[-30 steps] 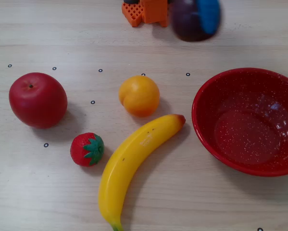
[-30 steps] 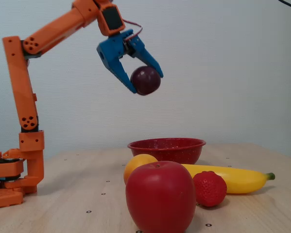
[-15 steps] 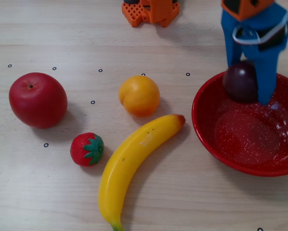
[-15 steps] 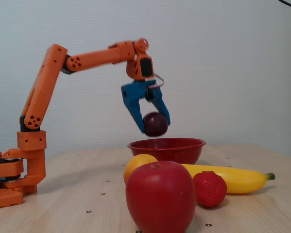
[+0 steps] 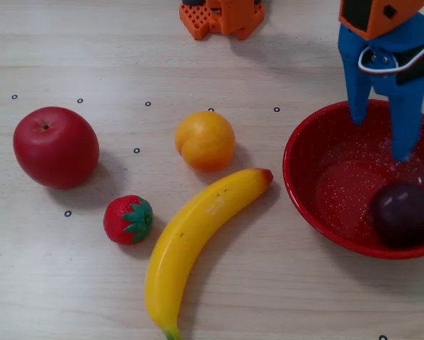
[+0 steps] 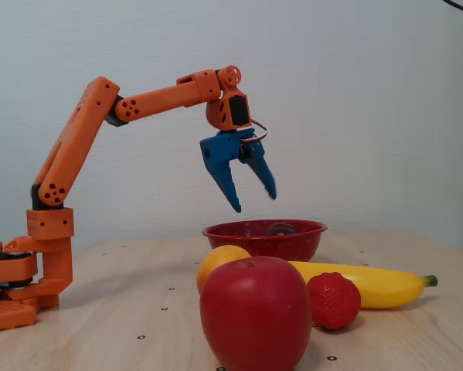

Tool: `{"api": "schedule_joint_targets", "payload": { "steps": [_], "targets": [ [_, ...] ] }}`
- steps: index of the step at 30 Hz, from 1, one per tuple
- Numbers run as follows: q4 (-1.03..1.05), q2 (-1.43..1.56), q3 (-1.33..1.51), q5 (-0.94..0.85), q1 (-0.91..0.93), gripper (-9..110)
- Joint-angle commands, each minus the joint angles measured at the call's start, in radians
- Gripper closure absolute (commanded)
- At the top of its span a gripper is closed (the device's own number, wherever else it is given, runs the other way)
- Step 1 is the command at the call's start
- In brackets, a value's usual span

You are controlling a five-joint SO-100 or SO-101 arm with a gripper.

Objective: Put the plum in the red bowl.

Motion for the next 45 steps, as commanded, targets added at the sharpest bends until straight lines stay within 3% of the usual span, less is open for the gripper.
{"api": "schedule_joint_targets", "payload": {
  "steps": [1, 8, 14, 26, 45],
  "targets": [
    [-0.029, 0.195, -0.077, 0.014, -0.046, 84],
    [-0.058, 0.468, 0.06, 0.02, -0.15, 101],
    [-0.135, 0.753, 0.353, 0.015, -0.258, 101],
    [-0.416, 1.408, 1.259, 0.089, -0.445, 101],
    [-0.62, 2.132, 2.097, 0.127, -0.588, 101]
  ]
}}
